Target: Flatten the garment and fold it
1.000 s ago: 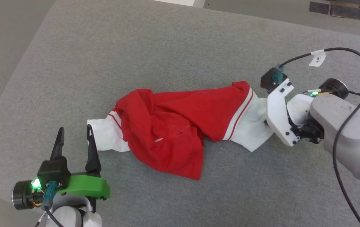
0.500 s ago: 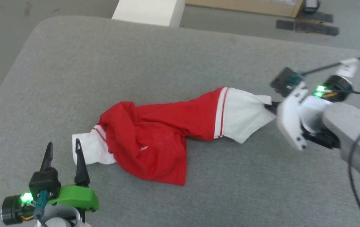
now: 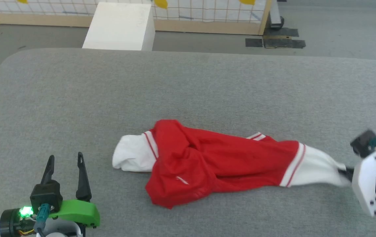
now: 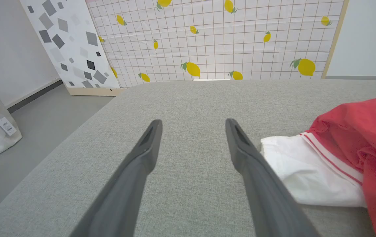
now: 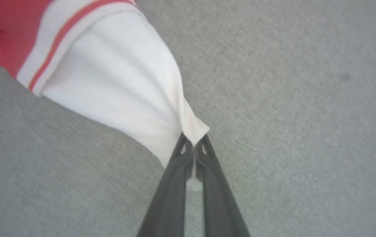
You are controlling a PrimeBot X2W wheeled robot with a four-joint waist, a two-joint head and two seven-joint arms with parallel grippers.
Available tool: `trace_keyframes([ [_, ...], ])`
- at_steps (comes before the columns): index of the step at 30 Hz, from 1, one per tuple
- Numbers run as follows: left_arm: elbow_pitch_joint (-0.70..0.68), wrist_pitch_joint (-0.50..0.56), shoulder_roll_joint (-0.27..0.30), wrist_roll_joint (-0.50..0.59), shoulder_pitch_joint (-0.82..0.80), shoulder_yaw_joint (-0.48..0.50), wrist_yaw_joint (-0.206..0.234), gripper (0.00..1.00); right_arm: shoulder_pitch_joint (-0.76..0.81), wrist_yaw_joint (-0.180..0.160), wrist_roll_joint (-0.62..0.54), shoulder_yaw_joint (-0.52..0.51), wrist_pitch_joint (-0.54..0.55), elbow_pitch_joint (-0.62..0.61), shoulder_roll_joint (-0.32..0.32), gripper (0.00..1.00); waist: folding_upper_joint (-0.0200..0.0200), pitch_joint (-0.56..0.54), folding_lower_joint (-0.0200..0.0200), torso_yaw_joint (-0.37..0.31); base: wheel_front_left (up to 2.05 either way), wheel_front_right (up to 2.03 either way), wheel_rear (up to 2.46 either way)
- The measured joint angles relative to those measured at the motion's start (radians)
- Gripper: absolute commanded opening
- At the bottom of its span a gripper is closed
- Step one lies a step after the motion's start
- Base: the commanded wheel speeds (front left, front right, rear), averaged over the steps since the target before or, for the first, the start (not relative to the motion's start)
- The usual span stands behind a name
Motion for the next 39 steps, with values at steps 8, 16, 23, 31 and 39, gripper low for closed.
trace_keyframes([
  [8, 0.037, 0.000, 0.011, 0.001, -0.003, -0.005, -0.017, 1.00, 0.117, 0.000, 0.000, -0.089, -0.008, 0.080, 0.064, 1.00, 0.0000, -0.006, 0.0000, -0.015, 0.00, 0.00, 0.00],
  [16, 0.048, 0.000, 0.029, 0.008, -0.009, -0.027, -0.047, 1.00, 0.163, 0.000, -0.096, -0.299, -0.252, 0.071, 0.113, 1.00, 0.0000, -0.043, 0.0000, -0.022, 0.00, 0.00, 0.00],
  [23, 0.119, 0.091, 0.083, -0.003, -0.114, -0.112, -0.143, 1.00, 0.284, 0.000, -0.300, -0.623, -0.421, 0.038, 0.184, 1.00, 0.0000, -0.063, 0.0000, -0.034, 0.00, 0.00, 0.00],
  [31, 0.108, 0.546, 0.217, -0.302, -0.315, -0.330, -0.170, 1.00, 0.425, 0.000, -0.546, -0.884, -0.397, -0.130, 0.384, 1.00, 0.0000, -0.026, 0.0000, -0.049, 0.00, 0.00, 0.00],
  [39, 0.134, 0.908, 0.411, -0.557, -0.493, -0.597, -0.171, 1.00, 0.452, 0.000, -0.668, -0.963, -0.325, -0.257, 0.495, 1.00, 0.0000, 0.024, 0.0000, -0.086, 0.00, 0.00, 0.00],
])
